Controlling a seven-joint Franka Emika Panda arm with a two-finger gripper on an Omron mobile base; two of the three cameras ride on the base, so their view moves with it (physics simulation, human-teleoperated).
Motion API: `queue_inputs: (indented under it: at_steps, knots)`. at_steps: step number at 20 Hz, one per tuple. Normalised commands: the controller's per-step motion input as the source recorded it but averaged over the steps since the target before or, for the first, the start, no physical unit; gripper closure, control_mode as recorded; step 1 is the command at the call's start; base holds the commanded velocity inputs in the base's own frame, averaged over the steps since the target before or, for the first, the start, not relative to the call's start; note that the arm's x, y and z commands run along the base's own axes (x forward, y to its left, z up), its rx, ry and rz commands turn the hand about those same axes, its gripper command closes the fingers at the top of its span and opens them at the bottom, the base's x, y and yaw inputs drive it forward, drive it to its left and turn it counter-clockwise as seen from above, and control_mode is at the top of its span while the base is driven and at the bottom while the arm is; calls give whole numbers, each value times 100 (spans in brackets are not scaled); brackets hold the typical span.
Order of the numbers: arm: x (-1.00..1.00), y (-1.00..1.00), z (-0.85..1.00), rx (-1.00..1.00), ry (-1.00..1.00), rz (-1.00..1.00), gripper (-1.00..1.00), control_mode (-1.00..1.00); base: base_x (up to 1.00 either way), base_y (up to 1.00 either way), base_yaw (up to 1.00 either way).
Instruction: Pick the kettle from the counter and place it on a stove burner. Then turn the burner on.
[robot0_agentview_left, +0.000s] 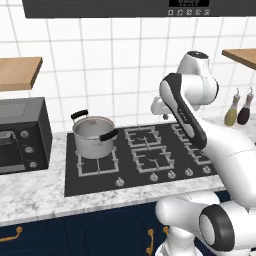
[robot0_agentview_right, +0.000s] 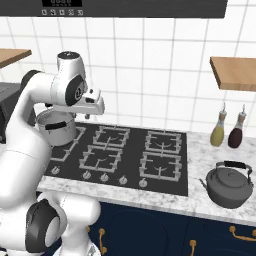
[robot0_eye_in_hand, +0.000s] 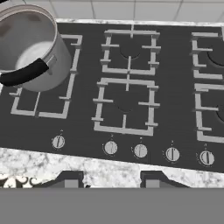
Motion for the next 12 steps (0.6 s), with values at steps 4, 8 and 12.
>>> queue_inputs:
  at_steps: [4,8,12]
  knots:
    - [-22,-29,-1,1,-2,0,-100,-100,0,0,0]
    - [-64,-76,-28,4,-7,-8,-100,-100,0,0,0]
    - [-57,-74,-47,0,-5,-14,-100,-100,0,0,0]
